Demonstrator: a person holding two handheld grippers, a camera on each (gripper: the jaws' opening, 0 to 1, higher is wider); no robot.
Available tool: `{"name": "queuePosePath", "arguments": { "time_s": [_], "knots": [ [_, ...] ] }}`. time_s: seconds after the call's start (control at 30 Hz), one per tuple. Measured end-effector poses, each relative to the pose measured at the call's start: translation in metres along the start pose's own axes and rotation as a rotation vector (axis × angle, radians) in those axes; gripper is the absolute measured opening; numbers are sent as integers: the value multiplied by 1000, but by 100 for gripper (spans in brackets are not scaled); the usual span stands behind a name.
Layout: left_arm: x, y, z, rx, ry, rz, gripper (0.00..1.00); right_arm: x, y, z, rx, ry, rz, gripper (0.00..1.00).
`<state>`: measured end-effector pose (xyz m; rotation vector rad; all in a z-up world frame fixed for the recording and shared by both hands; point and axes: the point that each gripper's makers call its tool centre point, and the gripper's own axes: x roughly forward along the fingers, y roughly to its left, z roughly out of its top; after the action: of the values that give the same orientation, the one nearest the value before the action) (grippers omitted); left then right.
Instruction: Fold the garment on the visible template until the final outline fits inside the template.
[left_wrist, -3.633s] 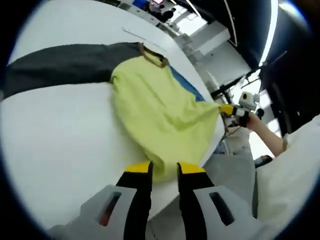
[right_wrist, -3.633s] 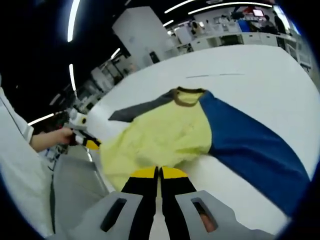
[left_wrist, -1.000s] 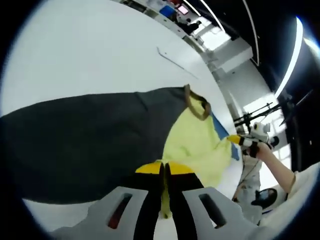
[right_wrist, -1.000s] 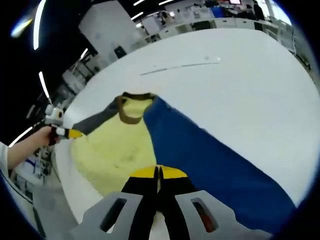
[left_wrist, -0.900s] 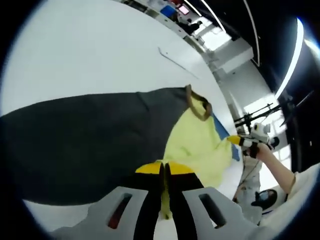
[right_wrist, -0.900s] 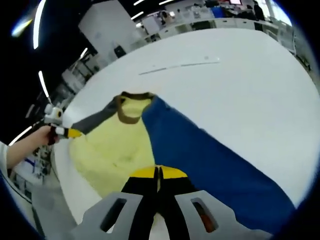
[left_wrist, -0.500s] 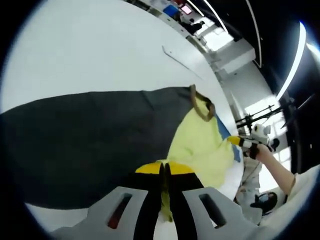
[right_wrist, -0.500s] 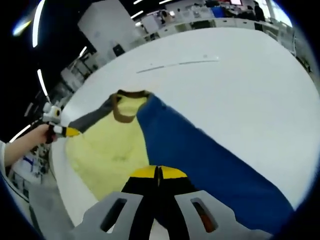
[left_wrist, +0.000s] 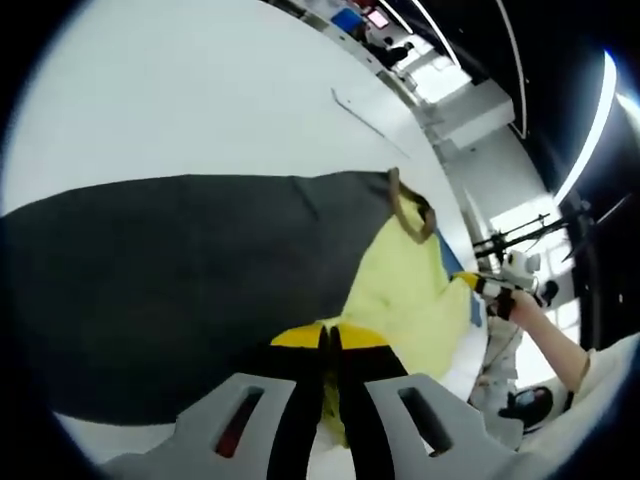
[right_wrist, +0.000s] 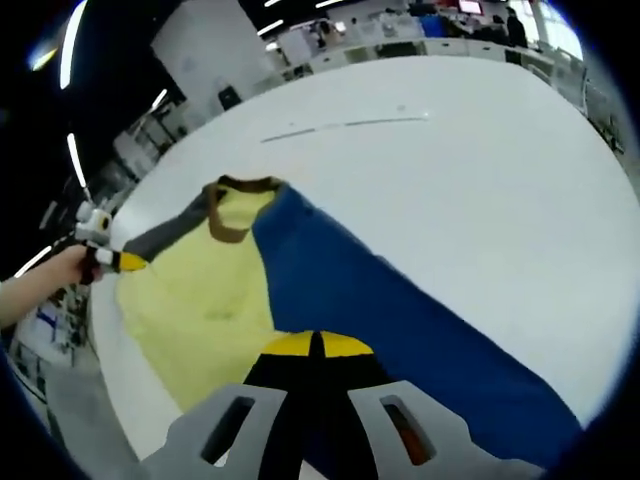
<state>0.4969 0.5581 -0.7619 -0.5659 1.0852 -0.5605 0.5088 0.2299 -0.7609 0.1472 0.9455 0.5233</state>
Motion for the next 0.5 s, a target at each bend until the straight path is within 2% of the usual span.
{"name": "queuePosePath", "arguments": {
  "time_s": [0.2,0.33,0.47,0.5],
  "knots": [
    [1,5,3,10,2,-2,0,-4,0,0,5,-5,1,1],
    [-1,1,1,61,-1,0,0,-6,2,-3,-17,-5,0,1],
    [-4,-6,-2,98,-3,5,2,-10,5,1,-36,-36,6,1],
    [-5,-8,-3,109,-8,8,2,-12,4,7,-53,-82,-4,1]
  ]
}}
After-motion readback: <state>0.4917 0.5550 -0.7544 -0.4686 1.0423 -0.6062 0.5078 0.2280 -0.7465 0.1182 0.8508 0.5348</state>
